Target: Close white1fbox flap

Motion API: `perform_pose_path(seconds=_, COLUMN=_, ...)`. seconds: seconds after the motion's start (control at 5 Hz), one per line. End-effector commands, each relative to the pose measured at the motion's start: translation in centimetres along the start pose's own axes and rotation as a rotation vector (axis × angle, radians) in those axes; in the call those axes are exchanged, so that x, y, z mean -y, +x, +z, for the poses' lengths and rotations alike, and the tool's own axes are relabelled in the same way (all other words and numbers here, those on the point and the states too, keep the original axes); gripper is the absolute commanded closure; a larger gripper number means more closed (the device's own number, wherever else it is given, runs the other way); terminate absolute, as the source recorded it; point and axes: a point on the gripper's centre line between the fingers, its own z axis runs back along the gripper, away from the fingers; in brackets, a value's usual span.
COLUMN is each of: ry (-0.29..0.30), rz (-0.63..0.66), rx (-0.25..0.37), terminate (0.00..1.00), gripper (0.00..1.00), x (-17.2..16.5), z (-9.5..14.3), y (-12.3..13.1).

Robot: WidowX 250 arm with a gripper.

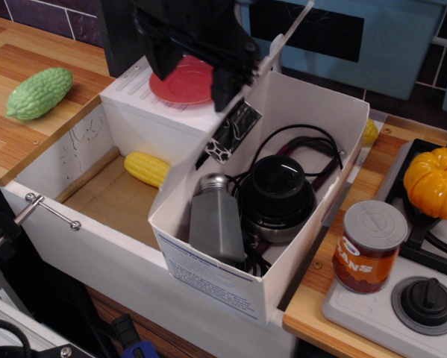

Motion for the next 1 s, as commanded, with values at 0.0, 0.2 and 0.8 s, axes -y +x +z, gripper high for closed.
perform_pose_path(seconds=0.0, ry=-0.041, rz=0.043, rx=0.045, terminate=0.0, gripper=0.0, x=2.8, z=-1.1, y=0.7)
perform_pose_path(seconds=0.2, ry=-0.058, rz=0.031, rx=0.07, terminate=0.0, gripper=0.0, x=4.0, z=-2.5, y=0.5)
perform_pose_path(seconds=0.8, ry=-0.028, rz=0.064, rx=0.102, terminate=1.0, gripper=0.0, x=6.3, z=-5.6, y=-0.8)
